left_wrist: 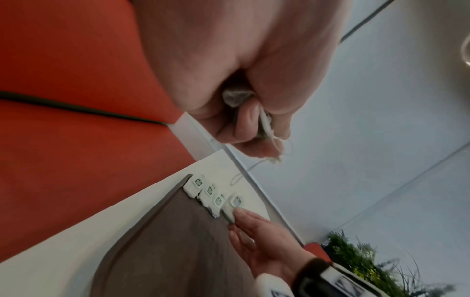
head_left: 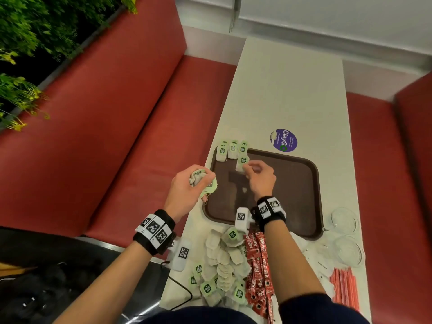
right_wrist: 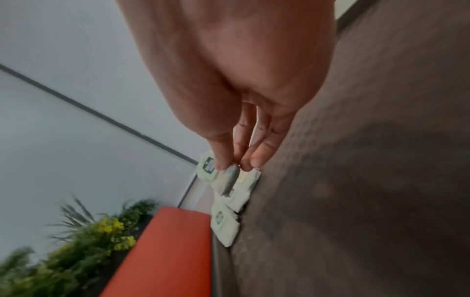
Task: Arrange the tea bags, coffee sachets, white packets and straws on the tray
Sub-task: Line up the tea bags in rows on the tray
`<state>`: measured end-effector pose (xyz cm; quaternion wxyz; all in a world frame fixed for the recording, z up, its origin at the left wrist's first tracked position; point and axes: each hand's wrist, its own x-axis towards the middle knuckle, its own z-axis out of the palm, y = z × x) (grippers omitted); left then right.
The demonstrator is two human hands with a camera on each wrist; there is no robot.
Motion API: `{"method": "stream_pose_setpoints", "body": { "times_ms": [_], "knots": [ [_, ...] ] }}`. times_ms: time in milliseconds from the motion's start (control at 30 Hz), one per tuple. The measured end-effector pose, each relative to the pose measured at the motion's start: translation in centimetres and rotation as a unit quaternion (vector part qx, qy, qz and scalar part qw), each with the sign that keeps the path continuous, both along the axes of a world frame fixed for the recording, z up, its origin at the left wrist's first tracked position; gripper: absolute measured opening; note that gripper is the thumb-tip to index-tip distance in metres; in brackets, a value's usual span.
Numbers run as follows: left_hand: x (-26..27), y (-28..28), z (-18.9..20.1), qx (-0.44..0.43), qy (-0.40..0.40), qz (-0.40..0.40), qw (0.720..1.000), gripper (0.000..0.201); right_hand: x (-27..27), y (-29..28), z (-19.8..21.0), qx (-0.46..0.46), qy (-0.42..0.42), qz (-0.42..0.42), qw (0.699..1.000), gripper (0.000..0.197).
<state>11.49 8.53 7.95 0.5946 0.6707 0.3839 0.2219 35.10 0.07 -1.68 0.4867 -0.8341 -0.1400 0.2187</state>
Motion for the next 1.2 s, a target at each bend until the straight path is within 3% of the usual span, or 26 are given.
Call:
{"method": "stream_pose_setpoints", "body": {
  "times_ms": [267, 533, 733, 967, 1067, 1200],
  "knots": [
    [-1.3, 0.5, -0.6, -0.043, 0.005, 0.024, 0.999, 0.012, 3.8, 6.7, -4.5, -0.093, -0.026, 0.067, 0.993, 0.005],
    [-1.5, 1.1, -0.9, -0.070, 0.006, 0.040, 0.997, 0.010, 3.2, 8.1, -4.7, -0.114, 0.020, 0.028, 0.993, 0.018],
    [-1.2, 1.1, -0.7, -0.085, -0.001, 0.028, 0.996, 0.016, 2.2, 8.1, -4.2, -0.126, 0.002, 0.019, 0.992, 0.020],
    [-1.4, 0.6, 0.3, -0.098, -0.020, 0.022, 0.995, 0.021, -0.5, 6.0, 1.3, -0.021, -0.062, 0.011, 0.998, 0.024],
    [-1.6, 0.4, 0.4, -0.129, -0.030, 0.017, 0.991, 0.019, -3.7, 3.5, 4.7, 0.059, -0.007, 0.087, 0.994, 0.026],
    [-1.6, -0.5, 0.9, -0.100, -0.045, -0.006, 0.994, 0.017, -8.2, -1.2, 9.6, 0.117, 0.101, 0.209, 0.966, 0.036]
  ]
}}
